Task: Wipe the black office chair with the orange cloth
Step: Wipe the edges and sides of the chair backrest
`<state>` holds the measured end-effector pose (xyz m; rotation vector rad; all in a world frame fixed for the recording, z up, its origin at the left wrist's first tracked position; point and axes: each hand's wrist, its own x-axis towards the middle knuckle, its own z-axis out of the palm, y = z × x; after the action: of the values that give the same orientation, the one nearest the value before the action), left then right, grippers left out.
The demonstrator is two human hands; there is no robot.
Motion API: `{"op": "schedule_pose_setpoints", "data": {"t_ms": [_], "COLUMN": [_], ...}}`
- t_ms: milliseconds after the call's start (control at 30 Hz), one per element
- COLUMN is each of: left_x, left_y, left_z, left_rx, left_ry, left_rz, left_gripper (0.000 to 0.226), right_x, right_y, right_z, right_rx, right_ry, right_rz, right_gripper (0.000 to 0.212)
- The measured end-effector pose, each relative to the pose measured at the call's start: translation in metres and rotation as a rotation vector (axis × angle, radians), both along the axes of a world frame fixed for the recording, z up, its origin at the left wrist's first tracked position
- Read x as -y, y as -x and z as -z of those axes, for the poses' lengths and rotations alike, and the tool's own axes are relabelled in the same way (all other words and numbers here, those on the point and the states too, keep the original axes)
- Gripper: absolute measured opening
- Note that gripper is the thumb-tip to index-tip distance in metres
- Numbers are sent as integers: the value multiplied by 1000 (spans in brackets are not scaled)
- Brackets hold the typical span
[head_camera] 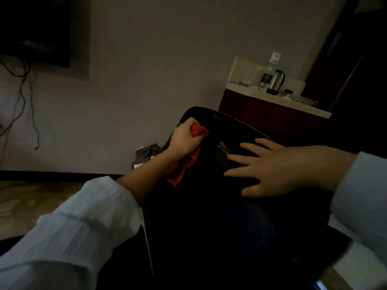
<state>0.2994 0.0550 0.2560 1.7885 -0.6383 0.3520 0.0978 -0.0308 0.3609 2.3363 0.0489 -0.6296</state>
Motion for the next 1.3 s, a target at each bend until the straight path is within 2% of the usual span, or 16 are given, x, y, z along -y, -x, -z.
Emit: {"op": "schedule_pose_setpoints", "data": {"t_ms": [100,233,467,567,667,767,1033,1133,1233,1300], "left_x": [2,2,-7,-10,-11,-5,-5,-12,-18,-25], "left_y": [10,33,75,77,57,52,92,110,127,133], "left_z": [-3,-18,-25,-24,-23,-19,-21,-24,-24,-23], "left_rx": [57,175,255,193,64,17,298,353,328,232], "left_ry": [-41,-222,-288,-197,26,-15,-304,-303,-278,-231], "left_rz": [15,91,264,276,90,33,209,323,457,548], "left_gripper": [13,14,19,16,15,13,21,24,24,21], "right_x": [5,7,6,3,0,-1,1,-1,-4,-8], "right_y": [20,36,45,46,50,54,57,59,67,78], "right_z": [4,13,15,16,15,15,17,17,13,9], "right_rx": [53,201,290,323,330,328,318,333,369,418], "right_ry": [-22,-25,-94,-118,-145,-147,-120,-140,-233,-291], "right_rz": [10,-13,-23,-33,-25,-33,-65,-66,-105,-129], "right_gripper": [57,57,56,55,55,54,52,50,44,41]}}
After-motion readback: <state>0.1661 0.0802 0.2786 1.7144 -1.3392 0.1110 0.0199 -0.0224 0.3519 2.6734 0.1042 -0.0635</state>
